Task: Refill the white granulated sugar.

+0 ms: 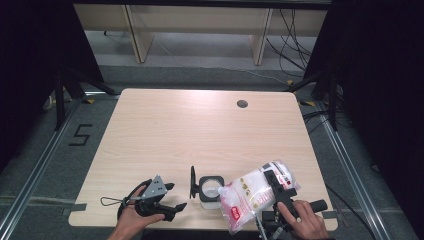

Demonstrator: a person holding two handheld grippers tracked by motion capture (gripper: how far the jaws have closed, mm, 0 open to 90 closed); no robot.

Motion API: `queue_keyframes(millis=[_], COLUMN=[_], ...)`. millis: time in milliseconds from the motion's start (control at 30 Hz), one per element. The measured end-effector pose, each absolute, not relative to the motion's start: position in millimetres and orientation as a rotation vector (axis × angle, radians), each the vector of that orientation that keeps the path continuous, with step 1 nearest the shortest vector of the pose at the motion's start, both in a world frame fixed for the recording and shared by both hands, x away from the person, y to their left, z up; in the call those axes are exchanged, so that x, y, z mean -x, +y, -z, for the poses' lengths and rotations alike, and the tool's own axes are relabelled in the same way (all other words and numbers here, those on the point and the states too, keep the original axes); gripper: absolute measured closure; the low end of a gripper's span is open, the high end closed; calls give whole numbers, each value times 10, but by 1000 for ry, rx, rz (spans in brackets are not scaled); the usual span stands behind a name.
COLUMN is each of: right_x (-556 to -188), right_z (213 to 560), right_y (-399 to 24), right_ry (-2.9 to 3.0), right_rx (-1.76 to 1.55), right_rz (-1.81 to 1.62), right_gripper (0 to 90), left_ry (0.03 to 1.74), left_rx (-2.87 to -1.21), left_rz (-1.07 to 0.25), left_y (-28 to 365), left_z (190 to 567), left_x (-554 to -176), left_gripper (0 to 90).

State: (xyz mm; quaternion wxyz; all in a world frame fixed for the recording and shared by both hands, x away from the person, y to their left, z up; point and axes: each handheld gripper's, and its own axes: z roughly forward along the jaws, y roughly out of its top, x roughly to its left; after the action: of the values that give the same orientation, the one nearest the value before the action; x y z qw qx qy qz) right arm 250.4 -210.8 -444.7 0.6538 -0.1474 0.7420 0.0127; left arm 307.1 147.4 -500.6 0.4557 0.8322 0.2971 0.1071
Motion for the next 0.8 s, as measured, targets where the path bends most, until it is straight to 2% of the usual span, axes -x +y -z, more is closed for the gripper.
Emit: queue_keyframes(millis=[800], right_x=[-2502], right_z=[4464], right_y=[-2142], right_ry=[1694], right_rx=[275], right_rz=[-55], right_gripper=[407], left_ry=[732], left_rx=[-2054], left_rz=[-265], left_y=[1473], left_z=[5007], left_x=[-3071], left_gripper=[213])
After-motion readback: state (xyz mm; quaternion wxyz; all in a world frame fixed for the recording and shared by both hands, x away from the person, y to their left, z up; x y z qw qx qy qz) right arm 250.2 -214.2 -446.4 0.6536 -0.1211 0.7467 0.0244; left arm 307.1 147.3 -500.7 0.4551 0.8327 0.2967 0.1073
